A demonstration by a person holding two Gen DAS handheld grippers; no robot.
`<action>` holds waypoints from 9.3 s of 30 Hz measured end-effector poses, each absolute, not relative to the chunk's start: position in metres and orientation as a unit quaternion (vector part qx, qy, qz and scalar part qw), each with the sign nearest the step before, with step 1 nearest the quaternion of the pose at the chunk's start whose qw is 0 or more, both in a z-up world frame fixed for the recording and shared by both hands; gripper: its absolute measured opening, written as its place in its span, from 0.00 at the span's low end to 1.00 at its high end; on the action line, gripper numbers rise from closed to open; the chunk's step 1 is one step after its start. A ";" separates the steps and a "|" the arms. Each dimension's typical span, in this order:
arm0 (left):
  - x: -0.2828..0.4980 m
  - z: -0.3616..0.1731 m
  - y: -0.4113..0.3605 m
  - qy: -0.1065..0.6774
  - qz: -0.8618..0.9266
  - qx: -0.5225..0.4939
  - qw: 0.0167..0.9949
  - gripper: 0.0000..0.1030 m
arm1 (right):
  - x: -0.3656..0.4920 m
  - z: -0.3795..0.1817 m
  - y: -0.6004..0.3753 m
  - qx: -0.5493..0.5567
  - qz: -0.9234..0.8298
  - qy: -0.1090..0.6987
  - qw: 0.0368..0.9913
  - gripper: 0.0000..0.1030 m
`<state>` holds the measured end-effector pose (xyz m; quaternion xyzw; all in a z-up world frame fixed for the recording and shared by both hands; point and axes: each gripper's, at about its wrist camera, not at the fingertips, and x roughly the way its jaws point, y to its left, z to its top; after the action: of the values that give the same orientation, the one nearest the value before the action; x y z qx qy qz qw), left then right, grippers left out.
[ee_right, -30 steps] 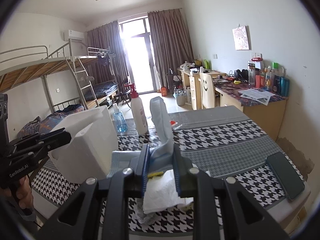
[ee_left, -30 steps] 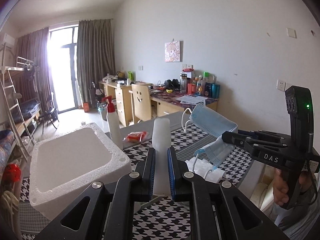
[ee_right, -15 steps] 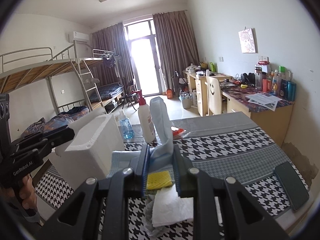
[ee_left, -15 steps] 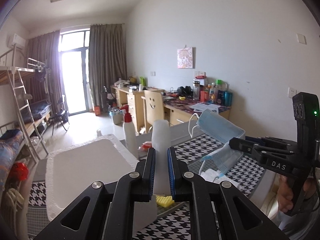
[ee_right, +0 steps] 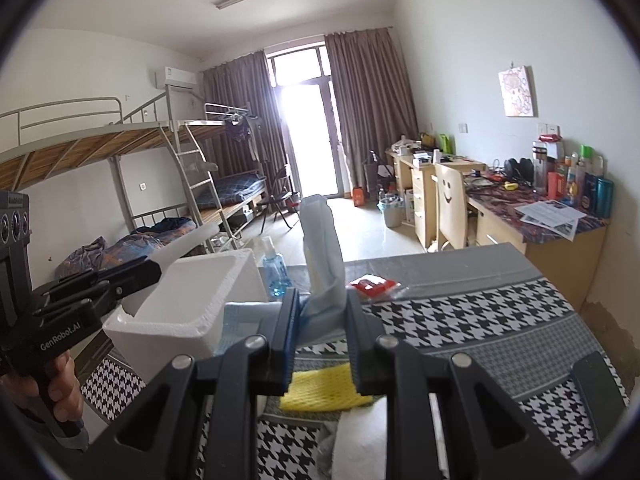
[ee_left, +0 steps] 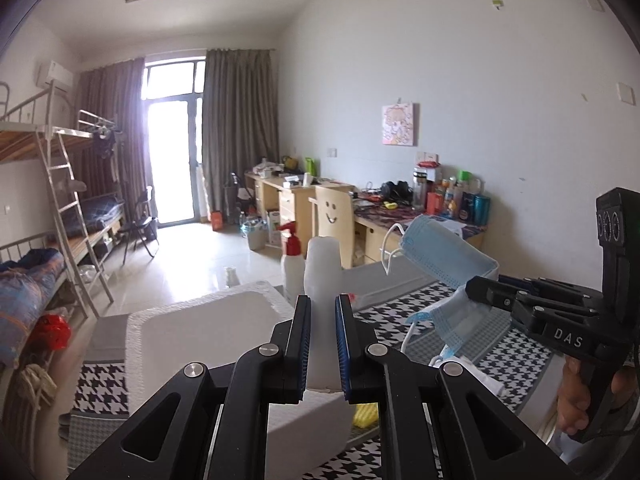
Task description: Organize soft objects
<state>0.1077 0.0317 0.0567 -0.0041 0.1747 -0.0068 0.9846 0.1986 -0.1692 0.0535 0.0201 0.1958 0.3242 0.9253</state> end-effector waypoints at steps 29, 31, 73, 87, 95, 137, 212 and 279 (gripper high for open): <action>0.118 0.050 0.078 0.196 0.098 -0.027 0.975 0.13 | 0.211 0.064 -0.111 -0.001 0.400 0.204 0.894 0.25; 0.120 0.047 0.079 0.201 0.101 -0.028 0.974 0.13 | 0.211 0.065 -0.108 -0.002 0.404 0.204 0.892 0.25; 0.087 0.043 0.117 0.183 0.180 -0.041 0.966 0.99 | 0.214 0.073 -0.052 -0.039 0.430 0.217 0.876 0.25; 0.077 0.039 0.127 0.184 0.191 -0.057 0.962 0.99 | 0.220 0.059 -0.026 -0.055 0.444 0.251 0.858 0.26; 0.076 0.038 0.131 0.185 0.190 -0.064 0.962 0.99 | 0.222 0.050 -0.017 -0.070 0.450 0.268 0.849 0.72; 0.080 0.048 0.081 0.175 0.120 -0.039 0.976 0.99 | 0.212 0.063 -0.086 -0.044 0.406 0.215 0.887 0.82; 0.132 0.052 -0.028 0.184 -0.057 -0.015 0.981 0.99 | 0.212 0.030 -0.232 0.009 0.232 0.231 0.945 0.90; 0.192 -0.029 -0.048 0.287 -0.018 0.001 0.958 0.99 | 0.226 -0.023 -0.268 0.018 0.186 0.310 0.932 0.90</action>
<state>0.1923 -0.0481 -0.0293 0.0005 0.2868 -0.0179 0.9578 0.2261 -0.2680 -0.0227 0.0181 0.3105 0.1858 0.9321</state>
